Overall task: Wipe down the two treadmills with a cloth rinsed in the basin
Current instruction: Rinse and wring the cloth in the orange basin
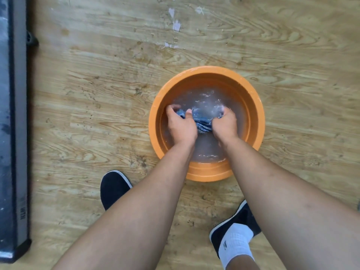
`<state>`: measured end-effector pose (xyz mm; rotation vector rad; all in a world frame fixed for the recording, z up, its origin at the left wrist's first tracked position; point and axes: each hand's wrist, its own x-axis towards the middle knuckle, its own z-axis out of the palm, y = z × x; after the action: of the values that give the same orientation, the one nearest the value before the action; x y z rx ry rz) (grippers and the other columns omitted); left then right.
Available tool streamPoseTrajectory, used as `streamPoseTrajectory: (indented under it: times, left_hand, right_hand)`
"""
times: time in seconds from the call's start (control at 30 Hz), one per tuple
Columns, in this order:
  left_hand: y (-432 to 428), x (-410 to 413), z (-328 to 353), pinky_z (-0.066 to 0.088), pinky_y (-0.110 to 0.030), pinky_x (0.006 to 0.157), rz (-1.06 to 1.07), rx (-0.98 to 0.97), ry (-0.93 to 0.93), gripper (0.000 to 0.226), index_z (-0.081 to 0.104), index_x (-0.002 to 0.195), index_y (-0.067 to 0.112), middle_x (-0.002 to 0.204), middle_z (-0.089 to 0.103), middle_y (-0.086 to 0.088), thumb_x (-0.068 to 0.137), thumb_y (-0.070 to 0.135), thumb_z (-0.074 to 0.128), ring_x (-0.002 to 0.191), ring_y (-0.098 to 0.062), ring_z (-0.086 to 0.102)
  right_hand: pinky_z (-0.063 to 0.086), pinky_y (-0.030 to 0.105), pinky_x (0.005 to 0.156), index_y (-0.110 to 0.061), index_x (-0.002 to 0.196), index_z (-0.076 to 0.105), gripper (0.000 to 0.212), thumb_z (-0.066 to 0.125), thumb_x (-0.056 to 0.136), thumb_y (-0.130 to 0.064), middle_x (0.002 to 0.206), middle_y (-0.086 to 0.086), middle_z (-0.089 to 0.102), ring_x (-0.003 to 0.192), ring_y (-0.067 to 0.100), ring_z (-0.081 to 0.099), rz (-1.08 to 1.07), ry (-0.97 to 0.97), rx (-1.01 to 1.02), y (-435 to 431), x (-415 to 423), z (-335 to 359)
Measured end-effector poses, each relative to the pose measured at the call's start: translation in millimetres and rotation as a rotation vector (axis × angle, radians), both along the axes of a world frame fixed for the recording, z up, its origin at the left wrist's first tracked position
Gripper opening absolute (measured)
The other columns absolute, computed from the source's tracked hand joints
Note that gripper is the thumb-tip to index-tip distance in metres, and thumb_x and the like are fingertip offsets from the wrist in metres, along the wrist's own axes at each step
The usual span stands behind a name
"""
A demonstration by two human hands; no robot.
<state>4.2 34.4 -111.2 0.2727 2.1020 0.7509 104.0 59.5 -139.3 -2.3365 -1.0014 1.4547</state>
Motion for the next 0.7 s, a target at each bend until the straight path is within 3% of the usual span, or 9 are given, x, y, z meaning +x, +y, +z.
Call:
streamPoseTrajectory:
  times: [0.1, 0.17, 0.23, 0.3, 0.33, 0.4, 0.5, 0.6, 0.7]
  left_hand:
    - [4.2, 13.3, -7.1, 0.042, -0.032, 0.104, -0.070, -0.040, -0.120, 0.036, 0.057, 0.137, 0.009, 0.134, 0.064, -0.012, 0.111, 0.033, 0.050, 0.124, -0.030, 0.059]
    - [1.7, 21.4, -15.3, 0.043, -0.036, 0.104, -0.103, -0.122, -0.198, 0.046, 0.060, 0.133, 0.004, 0.137, 0.064, -0.020, 0.113, 0.041, 0.041, 0.126, -0.034, 0.059]
    - [-7.5, 27.6, -25.9, 0.054, -0.043, 0.097, -0.034, -0.157, -0.266, 0.044, 0.068, 0.115, 0.005, 0.122, 0.071, -0.024, 0.112, 0.040, 0.041, 0.110, -0.035, 0.068]
    - [-21.5, 31.0, -27.1, 0.063, -0.039, 0.065, 0.125, -0.208, -0.436, 0.037, 0.066, 0.096, 0.010, 0.090, 0.074, -0.019, 0.111, 0.037, 0.045, 0.077, -0.030, 0.075]
    - [-27.4, 31.5, -23.0, 0.054, -0.028, 0.045, 0.171, -0.238, -0.502, 0.038, 0.061, 0.085, 0.012, 0.066, 0.068, -0.011, 0.111, 0.035, 0.046, 0.052, -0.023, 0.067]
    - [-35.9, 30.7, -17.6, 0.028, -0.014, 0.032, 0.183, -0.269, -0.529, 0.043, 0.052, 0.072, 0.016, 0.041, 0.047, 0.002, 0.111, 0.032, 0.045, 0.028, -0.012, 0.040]
    - [-37.3, 29.4, -12.7, 0.029, -0.020, 0.038, 0.121, -0.228, -0.406, 0.048, 0.058, 0.073, 0.013, 0.044, 0.048, 0.001, 0.110, 0.041, 0.046, 0.036, -0.017, 0.041]
    - [-34.5, 35.1, 11.5, 0.053, -0.042, 0.061, -0.091, -0.121, -0.292, 0.050, 0.066, 0.080, 0.011, 0.067, 0.067, -0.007, 0.095, 0.058, 0.058, 0.064, -0.026, 0.062]
    - [-34.0, 34.4, 37.1, 0.057, -0.046, 0.089, -0.295, -0.053, -0.194, 0.024, 0.059, 0.101, 0.019, 0.097, 0.071, -0.007, 0.099, 0.042, 0.065, 0.094, -0.031, 0.070]
  right_hand:
    - [0.056, 0.046, 0.089, -0.019, 0.096, 0.068, 0.027, 0.047, 0.079, -0.021, 0.093, 0.001, 0.074, 0.090, 0.030, 0.069, -0.001, 0.119, -0.024, -8.4, -4.0, -0.1]
    - [0.054, 0.051, 0.090, -0.019, 0.083, 0.057, 0.019, 0.048, 0.080, -0.036, 0.087, 0.005, 0.067, 0.089, 0.032, 0.066, -0.033, 0.134, -0.048, -12.6, -12.5, 0.5]
    - [0.055, 0.045, 0.085, -0.019, 0.077, 0.052, 0.024, 0.058, 0.092, -0.037, 0.083, 0.007, 0.067, 0.087, 0.033, 0.067, 0.026, 0.122, -0.051, -14.8, -17.0, -3.0]
    - [0.049, 0.037, 0.073, -0.015, 0.070, 0.051, 0.038, 0.067, 0.096, -0.037, 0.073, 0.005, 0.063, 0.075, 0.027, 0.061, 0.168, 0.080, -0.060, -16.4, -17.7, -7.5]
    - [0.047, 0.036, 0.070, -0.013, 0.068, 0.052, 0.039, 0.072, 0.093, -0.035, 0.069, 0.004, 0.061, 0.072, 0.026, 0.058, 0.237, 0.042, -0.075, -15.8, -19.4, -10.2]
    - [0.043, 0.033, 0.066, -0.011, 0.064, 0.054, 0.036, 0.075, 0.088, -0.027, 0.065, 0.002, 0.058, 0.071, 0.026, 0.056, 0.310, -0.027, -0.109, -15.1, -22.2, -12.1]
    - [0.036, 0.028, 0.066, -0.009, 0.070, 0.065, 0.025, 0.066, 0.090, -0.024, 0.075, 0.007, 0.064, 0.080, 0.033, 0.059, 0.236, -0.098, -0.159, -15.9, -18.1, -13.6]
    - [0.051, 0.035, 0.074, -0.005, 0.096, 0.073, 0.027, 0.063, 0.090, -0.030, 0.098, 0.011, 0.071, 0.100, 0.033, 0.071, -0.130, -0.024, -0.249, -17.9, 2.7, -8.9]
    - [0.051, 0.029, 0.044, -0.006, 0.094, 0.065, 0.015, 0.057, 0.099, -0.018, 0.079, 0.014, 0.069, 0.059, 0.028, 0.069, -0.389, 0.224, -0.242, -20.3, 9.5, 16.4]
